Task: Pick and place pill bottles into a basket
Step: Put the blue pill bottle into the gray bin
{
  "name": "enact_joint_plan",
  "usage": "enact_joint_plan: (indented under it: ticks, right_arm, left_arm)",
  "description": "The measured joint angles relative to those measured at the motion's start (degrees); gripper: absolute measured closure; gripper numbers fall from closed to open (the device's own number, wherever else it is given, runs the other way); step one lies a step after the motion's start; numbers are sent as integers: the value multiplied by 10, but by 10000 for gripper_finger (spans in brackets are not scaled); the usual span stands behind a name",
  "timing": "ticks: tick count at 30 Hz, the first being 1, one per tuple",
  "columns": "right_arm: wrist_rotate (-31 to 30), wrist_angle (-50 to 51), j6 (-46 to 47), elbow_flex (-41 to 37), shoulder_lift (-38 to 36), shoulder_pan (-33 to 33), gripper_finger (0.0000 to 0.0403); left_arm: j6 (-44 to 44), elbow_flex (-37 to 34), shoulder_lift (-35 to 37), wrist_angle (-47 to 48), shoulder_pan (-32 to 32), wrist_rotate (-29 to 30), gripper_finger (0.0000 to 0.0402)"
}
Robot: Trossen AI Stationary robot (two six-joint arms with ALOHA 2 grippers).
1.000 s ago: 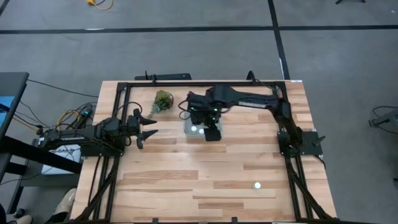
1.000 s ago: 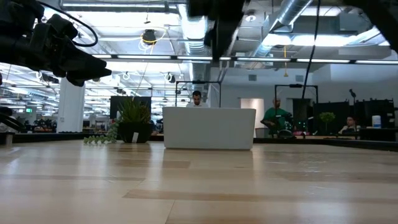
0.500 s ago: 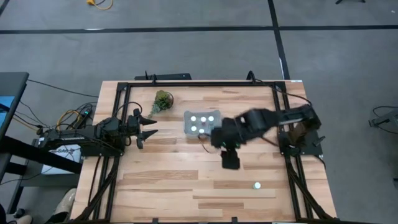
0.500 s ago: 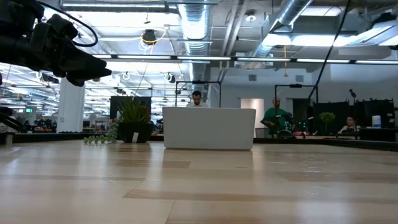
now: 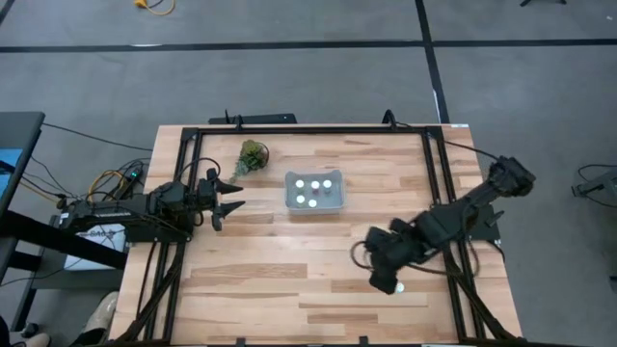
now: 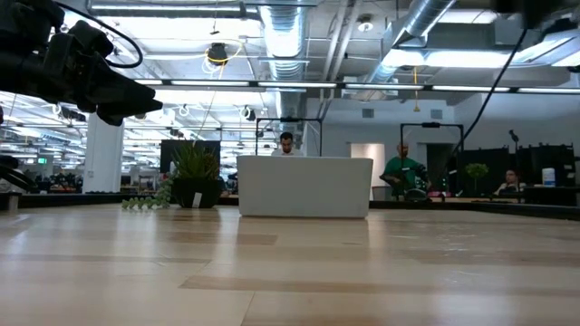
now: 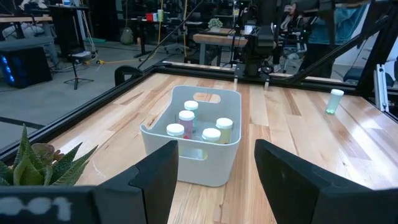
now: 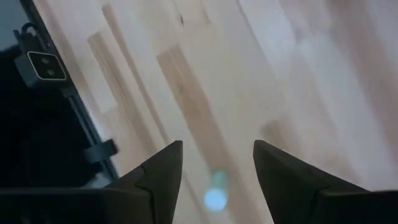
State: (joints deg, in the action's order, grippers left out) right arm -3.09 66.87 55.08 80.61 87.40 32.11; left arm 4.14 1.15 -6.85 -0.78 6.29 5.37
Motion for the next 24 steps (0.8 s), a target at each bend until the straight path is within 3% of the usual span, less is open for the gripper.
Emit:
enact_joint_plan:
  ticks: [6, 11, 18, 24]
  right_arm:
    - [4, -5, 185, -54, -26, 70, 217]
    - [57, -3, 284, -70, 1, 110, 200]
    - [63, -19, 300, -70, 68, 137, 160]
    - [63, -33, 274, -70, 111, 139, 152]
  left_arm:
    - [0, 0, 0, 0, 0, 0, 200]
    - [0, 0, 0, 0, 0, 0, 200]
    - [0, 0, 0, 0, 0, 0, 200]
    - [0, 0, 0, 0, 0, 0, 200]
